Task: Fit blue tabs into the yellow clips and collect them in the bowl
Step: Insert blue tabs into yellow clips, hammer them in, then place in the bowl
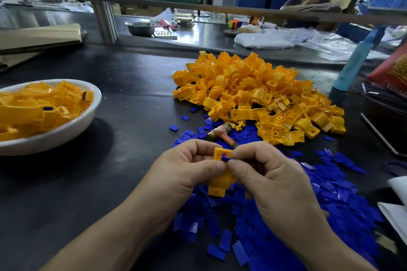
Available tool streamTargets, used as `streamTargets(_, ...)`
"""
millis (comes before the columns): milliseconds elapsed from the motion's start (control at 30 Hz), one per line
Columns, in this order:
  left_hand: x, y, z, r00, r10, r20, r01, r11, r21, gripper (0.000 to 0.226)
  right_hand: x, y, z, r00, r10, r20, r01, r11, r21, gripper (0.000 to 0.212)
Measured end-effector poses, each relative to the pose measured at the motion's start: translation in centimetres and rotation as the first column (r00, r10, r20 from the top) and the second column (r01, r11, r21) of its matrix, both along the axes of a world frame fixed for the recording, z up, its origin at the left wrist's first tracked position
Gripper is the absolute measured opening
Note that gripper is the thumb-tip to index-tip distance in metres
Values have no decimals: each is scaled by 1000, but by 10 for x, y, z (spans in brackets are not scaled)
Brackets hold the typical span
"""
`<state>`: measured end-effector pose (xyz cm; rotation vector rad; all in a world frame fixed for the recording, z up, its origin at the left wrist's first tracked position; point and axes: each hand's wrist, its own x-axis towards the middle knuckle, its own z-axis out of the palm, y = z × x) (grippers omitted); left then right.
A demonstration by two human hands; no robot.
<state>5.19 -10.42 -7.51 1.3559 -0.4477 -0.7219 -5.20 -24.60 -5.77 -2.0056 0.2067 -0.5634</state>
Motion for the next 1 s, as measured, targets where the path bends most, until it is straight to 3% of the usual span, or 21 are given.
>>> streamTargets(267, -3, -1, -3, 996, -24, 84, 21, 999, 42, 29, 1, -2, -3, 999, -52, -15, 51, 996, -73, 22)
streamTargets(367, -4, -1, -2, 996, -12, 85, 9, 999, 37, 36, 2, -3, -3, 1000, 0, -27, 3, 996, 92, 26)
streamTargets(467, -5, -1, -2, 995, -32, 91, 29, 999, 33, 25, 2, -3, 0, 994, 106, -10, -100, 961, 259, 21)
streamTargets(667, -6, -1, -3, 996, -34, 88, 31, 999, 30, 23, 3, -4, 0, 987, 163, -7, -148, 913, 381, 19)
streamTargets(1000, -8, -2, 0, 994, -26, 104, 23, 999, 29, 26, 3, -4, 0, 988, 157, -2, -141, 892, 430, 28)
